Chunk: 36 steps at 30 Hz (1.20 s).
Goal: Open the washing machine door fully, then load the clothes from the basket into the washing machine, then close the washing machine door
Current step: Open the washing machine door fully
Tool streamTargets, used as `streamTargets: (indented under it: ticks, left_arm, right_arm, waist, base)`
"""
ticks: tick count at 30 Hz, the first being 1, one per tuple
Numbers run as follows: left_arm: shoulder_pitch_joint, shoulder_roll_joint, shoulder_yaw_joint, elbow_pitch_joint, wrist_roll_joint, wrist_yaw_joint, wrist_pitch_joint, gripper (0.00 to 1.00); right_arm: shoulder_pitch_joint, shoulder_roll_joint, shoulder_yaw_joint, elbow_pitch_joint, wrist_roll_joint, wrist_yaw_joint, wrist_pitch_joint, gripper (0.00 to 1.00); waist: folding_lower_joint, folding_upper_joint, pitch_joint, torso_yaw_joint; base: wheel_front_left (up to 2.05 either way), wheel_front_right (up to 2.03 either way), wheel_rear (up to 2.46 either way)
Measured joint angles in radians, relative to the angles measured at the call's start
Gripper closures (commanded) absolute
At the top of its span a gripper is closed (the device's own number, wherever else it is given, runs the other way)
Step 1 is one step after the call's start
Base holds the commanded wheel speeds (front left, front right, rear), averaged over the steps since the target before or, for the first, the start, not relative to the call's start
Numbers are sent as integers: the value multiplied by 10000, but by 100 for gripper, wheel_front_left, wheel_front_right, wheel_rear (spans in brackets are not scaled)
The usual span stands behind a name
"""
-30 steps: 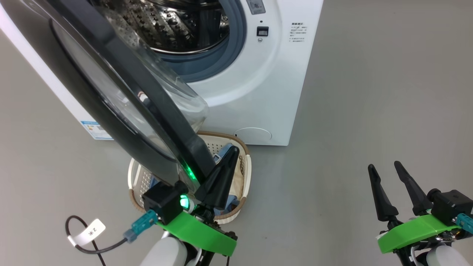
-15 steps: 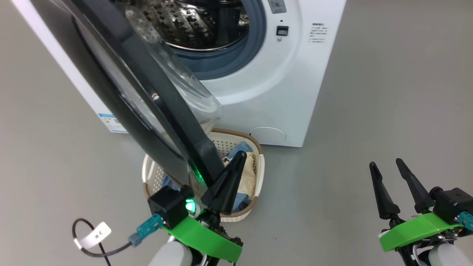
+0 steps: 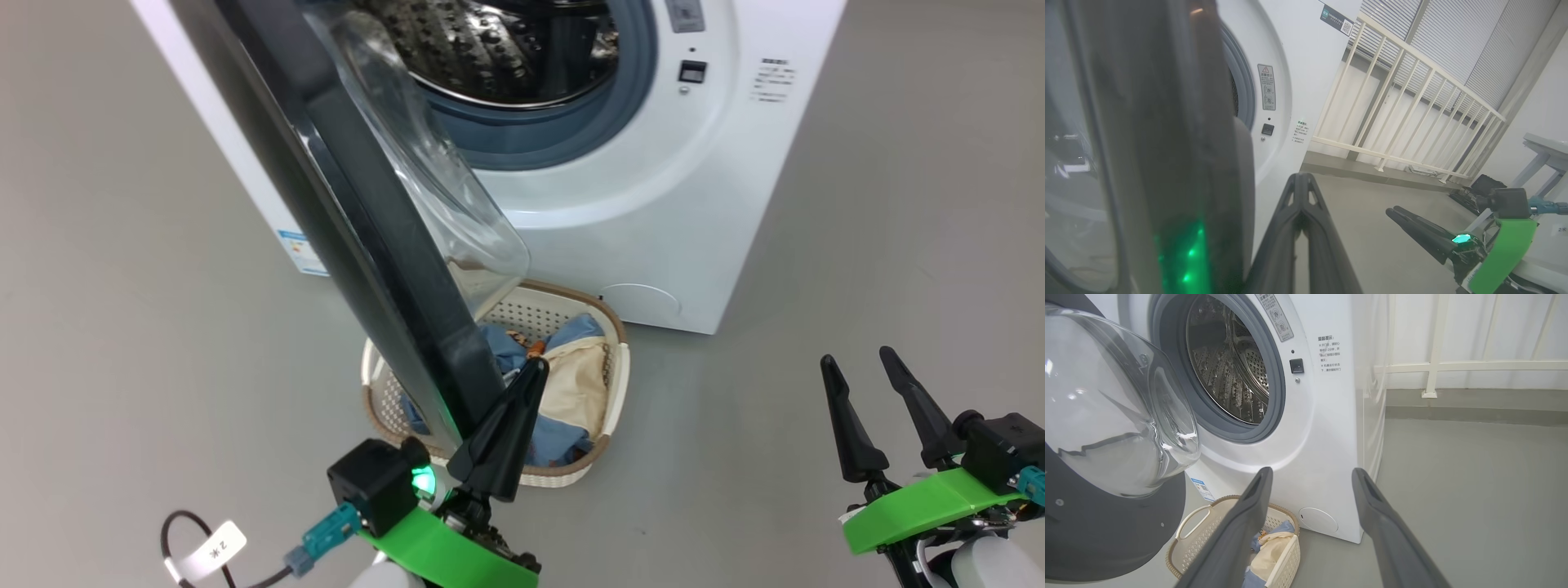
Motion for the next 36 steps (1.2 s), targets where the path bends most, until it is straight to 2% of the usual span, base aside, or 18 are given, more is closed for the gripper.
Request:
streamTargets:
  ticks: [15,24,36]
  left_arm:
    - [562,144,305,-171,198,378,0,100]
    - [939,188,491,-449,393,744,-2,100]
    - [1524,642,1047,-861,449,1375,104,100]
  right_arm:
    - [-6,-157,-12,-56,-36,0,0,0]
    - [-5,-205,-29,-56,-36,0,0,0]
    - [2,-203,-19,-56,-36,0,0,0]
  waist:
    - [0,0,12,985]
    - [1,0,-12,1544]
    - [1,0,-154,2200]
  base:
    - [0,0,0]
    - [0,0,0]
    - [0,0,0]
